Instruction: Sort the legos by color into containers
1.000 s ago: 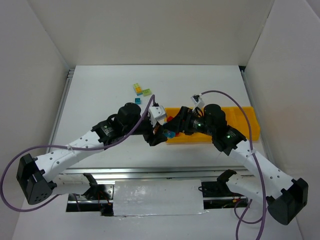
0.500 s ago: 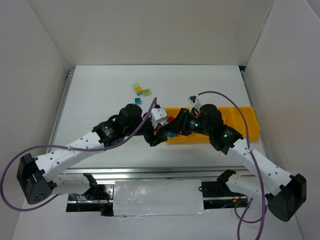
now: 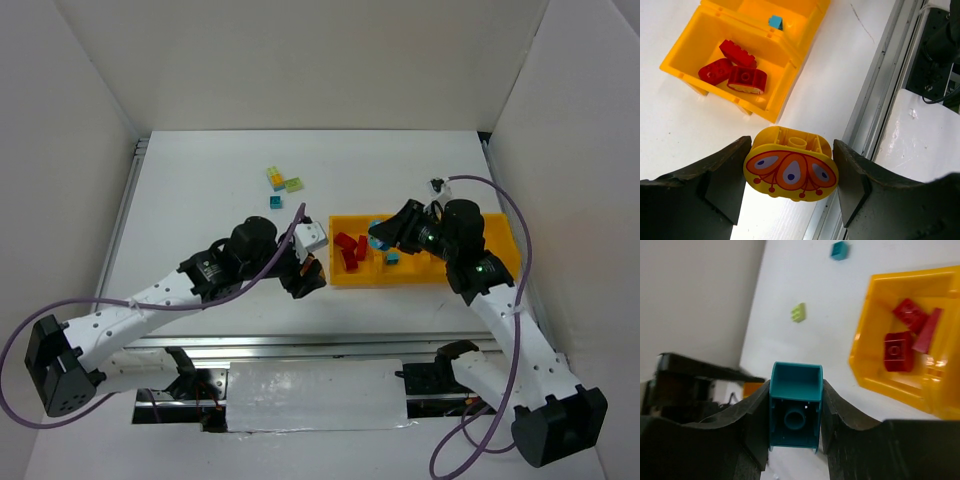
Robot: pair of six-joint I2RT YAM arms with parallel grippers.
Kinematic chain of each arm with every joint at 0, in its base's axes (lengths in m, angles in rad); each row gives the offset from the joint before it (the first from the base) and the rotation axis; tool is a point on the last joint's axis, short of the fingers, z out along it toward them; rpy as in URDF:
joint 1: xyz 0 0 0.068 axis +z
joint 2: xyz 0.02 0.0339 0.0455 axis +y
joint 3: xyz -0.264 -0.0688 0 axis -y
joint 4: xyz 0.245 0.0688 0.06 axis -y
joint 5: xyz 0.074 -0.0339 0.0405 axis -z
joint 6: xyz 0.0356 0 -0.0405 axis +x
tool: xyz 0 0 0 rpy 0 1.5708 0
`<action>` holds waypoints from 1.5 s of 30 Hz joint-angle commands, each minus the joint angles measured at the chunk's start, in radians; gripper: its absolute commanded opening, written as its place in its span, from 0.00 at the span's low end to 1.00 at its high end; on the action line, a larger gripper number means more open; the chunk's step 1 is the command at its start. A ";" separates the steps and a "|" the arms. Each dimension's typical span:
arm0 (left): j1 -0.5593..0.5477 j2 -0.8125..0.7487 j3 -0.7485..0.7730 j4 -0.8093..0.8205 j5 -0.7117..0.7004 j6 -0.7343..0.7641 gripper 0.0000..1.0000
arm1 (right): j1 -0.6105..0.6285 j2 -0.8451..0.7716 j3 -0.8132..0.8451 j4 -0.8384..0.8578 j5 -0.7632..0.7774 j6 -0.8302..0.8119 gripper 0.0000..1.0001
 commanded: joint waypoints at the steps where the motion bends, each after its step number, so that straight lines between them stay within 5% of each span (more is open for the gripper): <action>1: 0.002 -0.048 0.018 0.064 -0.016 -0.034 0.00 | -0.021 -0.007 0.030 -0.096 0.246 -0.110 0.00; 3: 0.002 -0.077 0.019 0.084 -0.040 -0.083 0.00 | -0.024 0.060 0.043 -0.141 0.456 -0.128 0.00; 6: 0.002 -0.125 0.013 0.102 -0.079 -0.175 0.00 | -0.053 0.178 0.057 -0.118 0.539 -0.148 0.00; 13: 0.002 -0.260 0.010 0.007 -0.349 -0.383 0.00 | -0.123 0.440 0.146 -0.052 0.485 -0.148 0.05; 15: 0.003 -0.297 -0.001 -0.007 -0.372 -0.442 0.01 | -0.123 0.479 0.178 -0.061 0.482 -0.150 0.15; 21: 0.008 -0.334 -0.042 -0.036 -0.449 -0.557 0.00 | -0.122 0.510 0.171 -0.040 0.416 -0.138 0.70; 22: 0.008 -0.338 -0.045 -0.028 -0.461 -0.568 0.00 | -0.123 0.501 0.168 -0.046 0.416 -0.139 0.87; 24: 0.009 -0.343 -0.054 -0.013 -0.458 -0.594 0.00 | -0.122 0.463 0.166 -0.052 0.421 -0.139 1.00; 29: 0.009 -0.325 -0.045 0.003 -0.478 -0.678 0.00 | -0.120 0.358 0.151 -0.068 0.358 -0.141 1.00; 36: 0.009 -0.317 -0.037 0.021 -0.515 -1.058 0.00 | -0.029 -0.050 -0.189 0.467 -0.131 -0.148 1.00; 40: 0.006 -0.289 -0.031 0.012 -0.519 -1.268 0.00 | 0.213 -0.194 -0.299 0.540 -0.031 -0.246 1.00; 45: -0.004 -0.210 -0.022 0.016 -0.509 -1.385 0.00 | 0.306 -0.151 -0.256 0.558 0.048 -0.147 1.00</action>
